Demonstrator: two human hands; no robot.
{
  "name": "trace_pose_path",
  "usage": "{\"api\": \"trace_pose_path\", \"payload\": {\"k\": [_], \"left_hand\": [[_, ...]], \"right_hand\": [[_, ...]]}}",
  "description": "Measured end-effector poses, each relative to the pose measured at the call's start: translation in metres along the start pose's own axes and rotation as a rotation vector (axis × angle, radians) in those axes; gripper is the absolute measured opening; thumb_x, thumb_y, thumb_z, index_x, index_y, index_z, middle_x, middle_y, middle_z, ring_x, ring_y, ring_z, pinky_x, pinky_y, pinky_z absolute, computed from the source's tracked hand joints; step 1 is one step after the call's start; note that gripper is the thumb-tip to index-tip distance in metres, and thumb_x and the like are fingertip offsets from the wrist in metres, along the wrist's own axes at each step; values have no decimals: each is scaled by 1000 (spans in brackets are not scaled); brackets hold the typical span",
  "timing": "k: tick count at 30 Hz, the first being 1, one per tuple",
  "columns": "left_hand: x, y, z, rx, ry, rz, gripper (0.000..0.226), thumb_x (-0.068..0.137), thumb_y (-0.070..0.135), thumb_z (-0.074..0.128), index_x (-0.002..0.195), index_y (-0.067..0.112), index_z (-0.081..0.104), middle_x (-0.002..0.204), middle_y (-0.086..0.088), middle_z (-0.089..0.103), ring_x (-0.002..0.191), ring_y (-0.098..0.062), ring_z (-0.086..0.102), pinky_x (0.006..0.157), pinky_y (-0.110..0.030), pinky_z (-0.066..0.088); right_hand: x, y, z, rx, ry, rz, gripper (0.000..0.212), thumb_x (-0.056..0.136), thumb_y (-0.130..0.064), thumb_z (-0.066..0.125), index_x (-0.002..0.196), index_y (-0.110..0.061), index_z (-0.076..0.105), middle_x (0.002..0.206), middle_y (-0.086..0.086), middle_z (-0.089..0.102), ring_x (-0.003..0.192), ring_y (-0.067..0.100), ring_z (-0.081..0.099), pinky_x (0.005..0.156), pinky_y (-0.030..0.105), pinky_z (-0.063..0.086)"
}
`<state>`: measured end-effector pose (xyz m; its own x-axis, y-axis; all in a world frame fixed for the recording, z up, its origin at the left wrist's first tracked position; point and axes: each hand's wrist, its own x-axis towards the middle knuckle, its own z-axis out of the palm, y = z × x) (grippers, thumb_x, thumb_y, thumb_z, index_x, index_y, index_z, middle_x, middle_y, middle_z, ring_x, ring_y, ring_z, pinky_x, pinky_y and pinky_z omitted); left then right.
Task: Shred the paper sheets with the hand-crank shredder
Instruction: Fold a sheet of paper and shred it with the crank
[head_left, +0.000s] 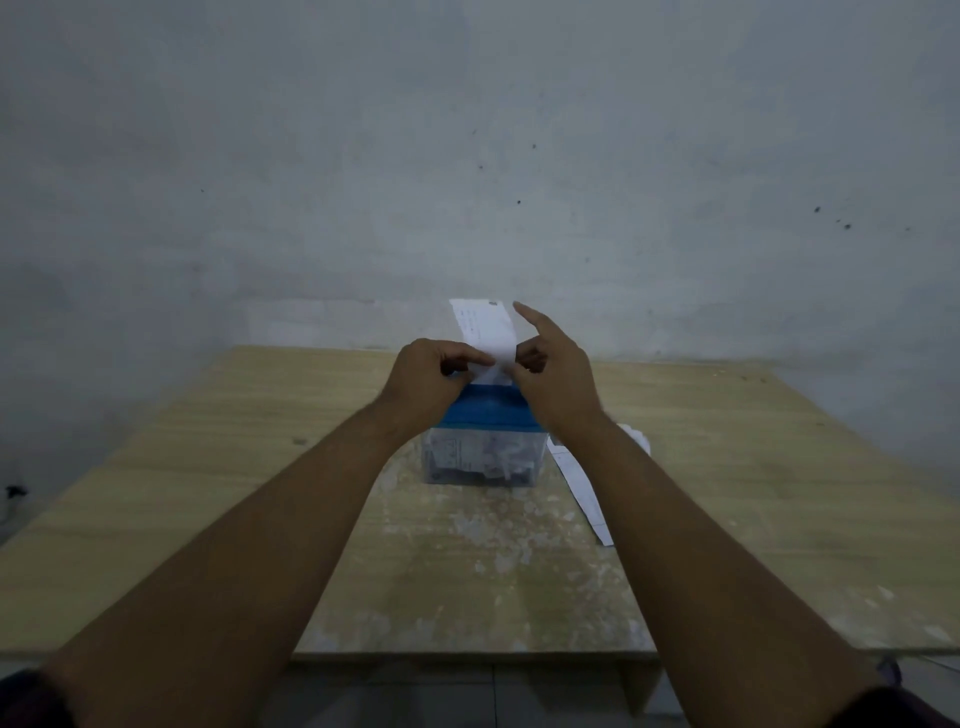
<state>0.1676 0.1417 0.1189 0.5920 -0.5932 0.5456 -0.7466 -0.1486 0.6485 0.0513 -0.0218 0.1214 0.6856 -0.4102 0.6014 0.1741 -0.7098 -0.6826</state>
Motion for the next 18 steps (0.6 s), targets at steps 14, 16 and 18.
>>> {"api": "trace_pose_path", "payload": {"k": [14, 16, 18], "left_hand": [[-5, -5, 9, -92, -63, -58, 38, 76, 52, 92, 108, 33, 85, 102, 21, 78, 97, 5, 70, 92, -15, 53], [-7, -6, 13, -80, -72, -73, 41, 71, 51, 94, 107, 35, 84, 101, 27, 74, 98, 9, 67, 93, -14, 52], [-9, -7, 17, -79, -72, -71, 41, 69, 50, 95, 105, 35, 84, 102, 29, 72, 100, 11, 65, 93, -14, 52]], "right_hand": [[0, 8, -3, 3, -40, 47, 76, 91, -6, 74, 154, -37, 47, 87, -4, 69, 85, 8, 67, 77, 16, 55], [-3, 10, -5, -17, -33, 63, 72, 94, -10, 74, 154, -37, 47, 96, -9, 71, 93, 3, 67, 82, 11, 53], [-10, 16, -8, -28, 17, 67, 61, 98, -13, 70, 151, -34, 50, 103, -12, 72, 98, 1, 67, 83, 9, 52]]}}
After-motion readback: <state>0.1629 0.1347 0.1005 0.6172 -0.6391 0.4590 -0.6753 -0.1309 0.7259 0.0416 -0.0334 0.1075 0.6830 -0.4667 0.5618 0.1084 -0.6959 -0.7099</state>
